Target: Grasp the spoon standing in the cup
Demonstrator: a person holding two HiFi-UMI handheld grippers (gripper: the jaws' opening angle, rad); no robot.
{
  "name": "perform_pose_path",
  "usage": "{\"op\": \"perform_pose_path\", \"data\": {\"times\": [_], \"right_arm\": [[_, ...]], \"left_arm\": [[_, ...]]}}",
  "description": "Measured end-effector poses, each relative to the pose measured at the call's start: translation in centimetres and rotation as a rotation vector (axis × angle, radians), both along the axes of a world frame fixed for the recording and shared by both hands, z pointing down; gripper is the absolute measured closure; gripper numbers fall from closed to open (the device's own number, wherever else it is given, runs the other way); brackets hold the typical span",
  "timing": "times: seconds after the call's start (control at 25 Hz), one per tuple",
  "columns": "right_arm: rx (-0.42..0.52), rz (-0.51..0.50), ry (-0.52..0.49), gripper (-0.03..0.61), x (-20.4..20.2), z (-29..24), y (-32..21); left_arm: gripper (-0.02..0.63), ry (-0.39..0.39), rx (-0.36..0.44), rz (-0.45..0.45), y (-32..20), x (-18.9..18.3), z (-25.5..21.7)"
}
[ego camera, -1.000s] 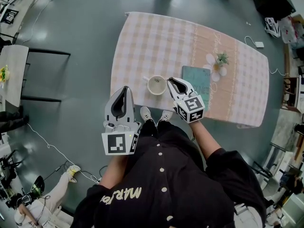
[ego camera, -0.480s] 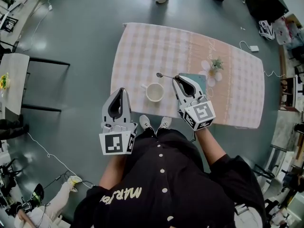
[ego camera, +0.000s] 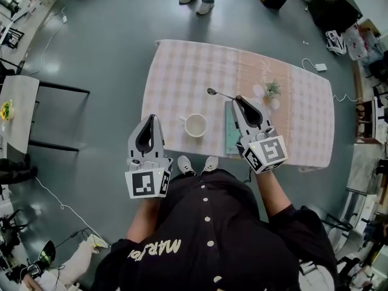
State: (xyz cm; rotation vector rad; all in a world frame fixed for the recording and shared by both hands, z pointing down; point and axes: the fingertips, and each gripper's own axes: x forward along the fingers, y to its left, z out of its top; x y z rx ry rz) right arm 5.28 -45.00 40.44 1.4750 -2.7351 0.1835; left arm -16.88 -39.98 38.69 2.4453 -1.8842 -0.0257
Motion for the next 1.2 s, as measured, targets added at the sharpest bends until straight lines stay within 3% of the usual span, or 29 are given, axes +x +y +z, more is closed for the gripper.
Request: {"op": "perform_pose_path", "data": {"times": [0.68,1.2], "right_arm": [[0.16,0.081,-0.001,0.528,3.6,-6.4,0.8],[0.231,0.132,0.01,0.528,5.7,-7.9,1.4]], "left_arm": [[0.603,-0.014,0.031,-0.035,-0.8,-1.4,-1.0],[0.603,-0.028,0.056,-0.073,-1.0,-3.2,-2.0]]}}
